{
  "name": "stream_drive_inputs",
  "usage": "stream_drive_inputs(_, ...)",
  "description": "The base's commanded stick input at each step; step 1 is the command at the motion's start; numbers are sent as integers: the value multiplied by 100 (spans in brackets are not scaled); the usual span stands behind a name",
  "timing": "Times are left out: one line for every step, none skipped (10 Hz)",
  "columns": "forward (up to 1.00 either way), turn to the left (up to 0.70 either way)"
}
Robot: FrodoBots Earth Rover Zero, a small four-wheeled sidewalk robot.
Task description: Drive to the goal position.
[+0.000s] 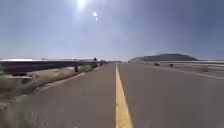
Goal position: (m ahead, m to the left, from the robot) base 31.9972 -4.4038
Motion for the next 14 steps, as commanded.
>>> stream_drive_inputs(85,0)
stream_drive_inputs(85,0)
stream_drive_inputs(85,0)
stream_drive_inputs(85,0)
stream_drive_inputs(85,0)
stream_drive_inputs(85,0)
stream_drive_inputs(85,0)
stream_drive_inputs(85,0)
stream_drive_inputs(85,0)
stream_drive_inputs(85,0)
stream_drive_inputs(85,0)
stream_drive_inputs(85,0)
stream_drive_inputs(85,0)
stream_drive_inputs(85,0)
